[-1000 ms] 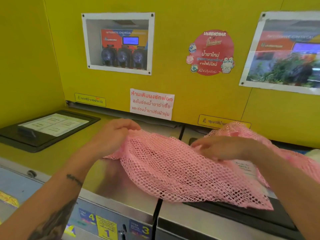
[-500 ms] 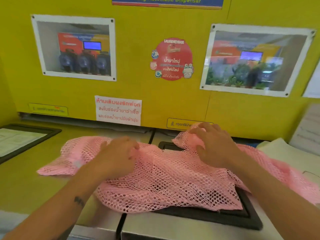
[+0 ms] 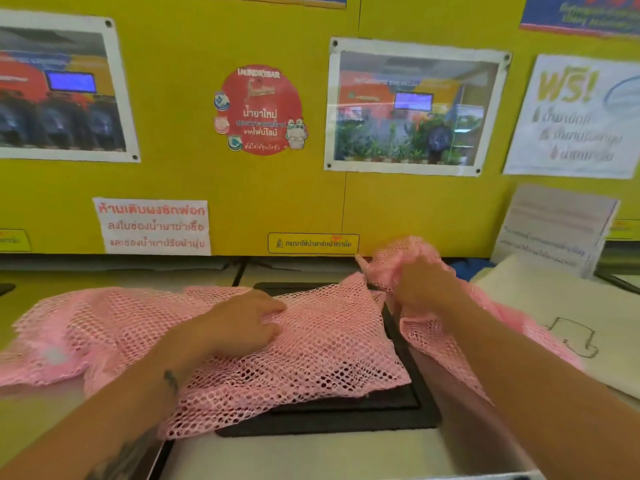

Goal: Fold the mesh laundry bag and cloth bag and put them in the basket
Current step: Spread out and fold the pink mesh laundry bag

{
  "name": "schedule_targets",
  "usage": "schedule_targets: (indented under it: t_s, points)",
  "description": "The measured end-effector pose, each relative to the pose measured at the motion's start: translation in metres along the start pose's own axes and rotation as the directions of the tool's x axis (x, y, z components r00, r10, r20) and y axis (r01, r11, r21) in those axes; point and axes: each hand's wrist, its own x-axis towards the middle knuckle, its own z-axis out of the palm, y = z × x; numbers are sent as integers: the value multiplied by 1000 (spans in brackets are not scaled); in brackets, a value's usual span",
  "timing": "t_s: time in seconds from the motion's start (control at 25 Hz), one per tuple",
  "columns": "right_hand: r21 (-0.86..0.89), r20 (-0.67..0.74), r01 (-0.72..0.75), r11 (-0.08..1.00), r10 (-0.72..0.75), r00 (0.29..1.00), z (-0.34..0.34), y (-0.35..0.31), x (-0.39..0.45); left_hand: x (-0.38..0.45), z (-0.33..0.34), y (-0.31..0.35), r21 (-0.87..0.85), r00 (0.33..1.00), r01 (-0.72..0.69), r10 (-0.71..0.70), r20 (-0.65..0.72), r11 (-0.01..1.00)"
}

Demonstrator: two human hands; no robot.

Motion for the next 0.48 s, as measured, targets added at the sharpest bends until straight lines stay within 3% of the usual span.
schedule_targets:
  t_s: [0.08, 0.16, 0.2, 0.28, 0.36, 0.48]
  points:
    - [77, -124, 39, 996, -29, 992, -17, -23, -6, -4, -2, 7, -157, 998, -47, 41, -45, 986]
    - [269, -193, 246, 931, -199, 961, -35, -59, -18, -9, -9, 8, -335, 975, -54, -23, -221, 941]
    - [379, -166, 375, 846, -337, 927, -41, -75, -26, -12, -14, 5, -366, 944, -38, -88, -319, 930]
    - [495, 20, 494, 715, -578, 816, -42, -103, -44, -16, -29, -10, -264, 876, 68, -184, -446, 962]
    - [386, 186, 547, 743, -643, 743, -30, -115, -46, -25, -41, -30, -21, 894, 281, -270, -356, 959]
    - [287, 57, 528, 799, -565, 823, -15, -107, -28, -48, -43, -53, 278, 887, 447, -461, -19, 850]
